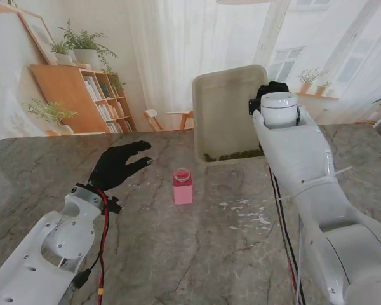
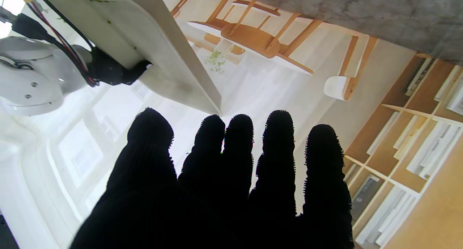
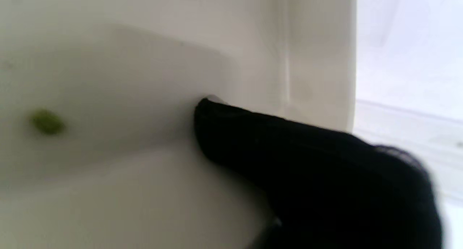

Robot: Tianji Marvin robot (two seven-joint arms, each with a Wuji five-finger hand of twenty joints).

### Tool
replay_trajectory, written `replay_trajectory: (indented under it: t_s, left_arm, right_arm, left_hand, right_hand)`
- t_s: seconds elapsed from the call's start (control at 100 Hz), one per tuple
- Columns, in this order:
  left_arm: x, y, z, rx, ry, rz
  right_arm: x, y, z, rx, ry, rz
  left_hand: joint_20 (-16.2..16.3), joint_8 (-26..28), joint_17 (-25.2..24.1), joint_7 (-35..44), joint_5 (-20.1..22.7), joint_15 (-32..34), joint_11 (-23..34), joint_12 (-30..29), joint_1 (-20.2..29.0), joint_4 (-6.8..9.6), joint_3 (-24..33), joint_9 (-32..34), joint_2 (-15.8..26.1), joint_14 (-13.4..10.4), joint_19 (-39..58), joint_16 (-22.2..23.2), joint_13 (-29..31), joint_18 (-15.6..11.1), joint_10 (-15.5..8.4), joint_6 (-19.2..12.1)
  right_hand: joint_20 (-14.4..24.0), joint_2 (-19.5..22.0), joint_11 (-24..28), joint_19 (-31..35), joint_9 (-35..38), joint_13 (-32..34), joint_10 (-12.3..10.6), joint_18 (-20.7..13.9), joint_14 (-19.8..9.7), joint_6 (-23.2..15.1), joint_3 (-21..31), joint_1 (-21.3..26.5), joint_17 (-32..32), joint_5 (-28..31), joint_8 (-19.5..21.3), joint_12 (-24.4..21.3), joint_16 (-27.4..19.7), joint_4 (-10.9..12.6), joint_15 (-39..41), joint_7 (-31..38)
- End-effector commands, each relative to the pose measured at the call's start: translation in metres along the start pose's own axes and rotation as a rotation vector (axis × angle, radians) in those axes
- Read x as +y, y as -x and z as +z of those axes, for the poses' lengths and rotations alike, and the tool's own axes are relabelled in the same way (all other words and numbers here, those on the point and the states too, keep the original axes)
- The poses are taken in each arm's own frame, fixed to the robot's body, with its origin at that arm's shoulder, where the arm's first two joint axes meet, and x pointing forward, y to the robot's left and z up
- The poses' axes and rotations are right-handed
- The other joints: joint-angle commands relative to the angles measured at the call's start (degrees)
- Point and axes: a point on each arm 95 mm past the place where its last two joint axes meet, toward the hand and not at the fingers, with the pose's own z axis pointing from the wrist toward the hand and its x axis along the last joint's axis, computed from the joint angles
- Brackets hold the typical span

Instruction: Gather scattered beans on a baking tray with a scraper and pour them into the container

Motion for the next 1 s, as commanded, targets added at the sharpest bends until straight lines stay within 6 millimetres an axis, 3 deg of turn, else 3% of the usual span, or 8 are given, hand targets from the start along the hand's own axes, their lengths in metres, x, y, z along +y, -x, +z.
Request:
replay_trajectory:
  t_s: [0.0,0.41,0.99]
  left_arm:
    - [-0.004,-0.009,0.004,0.036,-0.01,0.005]
    - [-0.011,-0.026,0.012,0.117,-0.031,0.033]
    - [-0.001,-0.027,0.025,0.13,0.02,-0.008]
  right_arm:
    - [-0.012,-0.024,-0.008,0.054,-0.044,0.028]
    - [-0.042,-0.049,-0.014,0.139,-0.108,0.024]
    - [-0.082,-0.063,-0.027,0.3,-0.197,0.014]
  left_hand:
    - [0.03,-0.25,-1.44,-1.4,-1.37,-1.35,-0.92,-0.7,0.99,1.71,-1.61,-2.1,3.35,-0.29,-0.79,-0.95,-2.39,0.53,-0.51,-0.34]
    - [-0.8,-0.67,-2.67,-2.1,-2.76,-3.68,-1.83,-1.57,0.69,1.68,-1.73,-5.14,4.29,-0.51,-2.78,-2.95,-5.15,0.02,-0.43,-0.46]
    - [-2.36,-1.04,-3.04,-2.41,-3.09,-5.08,-2.39,-3.28,0.73,1.7,-1.75,-5.62,4.47,-0.26,-5.42,-5.62,-6.31,0.11,0.04,-0.63]
  right_hand:
    - [10.22,2.04,9.81,18.24,3.99,3.27,-11.39,-17.91,-8.72,-2.09,7.6,8.27,8.38,1.79,0.58,5.32,5.31,2.18,13.29,2.36]
    - [10.37,2.07,9.77,18.37,4.2,3.32,-11.71,-17.67,-8.71,-2.37,7.6,8.17,8.44,1.94,0.57,5.62,5.43,2.45,13.46,2.4]
    - [10.63,2.75,9.39,18.42,4.41,3.59,-12.35,-18.46,-9.37,-3.11,7.6,7.64,8.47,2.05,0.69,6.1,5.4,3.23,13.31,2.4]
